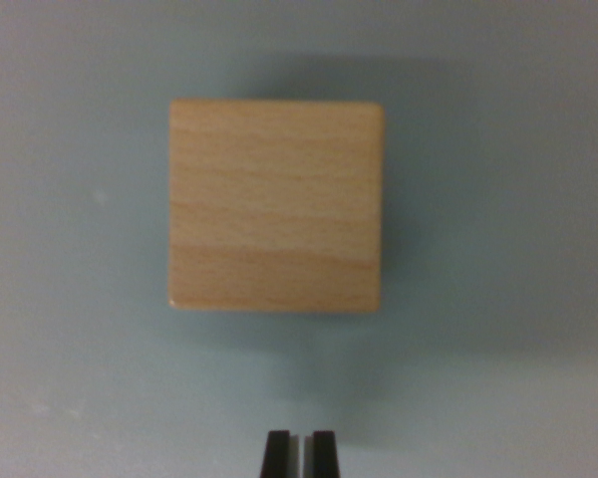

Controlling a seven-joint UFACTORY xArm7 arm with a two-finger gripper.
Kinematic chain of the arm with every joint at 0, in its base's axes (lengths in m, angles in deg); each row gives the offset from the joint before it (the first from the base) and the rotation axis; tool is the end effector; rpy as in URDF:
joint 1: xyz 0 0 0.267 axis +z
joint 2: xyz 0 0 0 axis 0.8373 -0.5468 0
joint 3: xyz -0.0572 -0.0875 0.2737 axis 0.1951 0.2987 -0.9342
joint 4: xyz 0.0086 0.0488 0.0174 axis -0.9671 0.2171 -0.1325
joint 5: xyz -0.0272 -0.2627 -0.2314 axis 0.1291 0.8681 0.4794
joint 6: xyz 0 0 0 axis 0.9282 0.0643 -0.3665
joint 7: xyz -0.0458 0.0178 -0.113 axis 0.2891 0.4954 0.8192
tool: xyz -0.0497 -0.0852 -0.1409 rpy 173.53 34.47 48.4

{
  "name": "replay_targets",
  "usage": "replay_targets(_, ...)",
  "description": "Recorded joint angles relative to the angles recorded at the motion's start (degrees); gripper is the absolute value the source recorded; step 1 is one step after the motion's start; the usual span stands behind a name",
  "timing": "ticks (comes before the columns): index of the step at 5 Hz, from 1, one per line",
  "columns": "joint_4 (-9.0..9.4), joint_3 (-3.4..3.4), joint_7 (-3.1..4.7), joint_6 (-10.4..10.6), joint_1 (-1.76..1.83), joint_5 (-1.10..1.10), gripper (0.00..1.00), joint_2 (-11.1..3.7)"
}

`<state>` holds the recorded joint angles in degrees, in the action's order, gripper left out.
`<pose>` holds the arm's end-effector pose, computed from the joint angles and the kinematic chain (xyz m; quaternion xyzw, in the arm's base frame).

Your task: Push wooden cube

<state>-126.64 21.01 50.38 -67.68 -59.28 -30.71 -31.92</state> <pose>0.4340 -0.0167 0.0372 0.9996 0.0161 -0.0175 0.0119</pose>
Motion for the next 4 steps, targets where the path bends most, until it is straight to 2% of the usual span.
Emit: replay_targets(4, 0.99, 0.01, 0.1, 1.28, 0.01, 0.02, 0.0, -0.29)
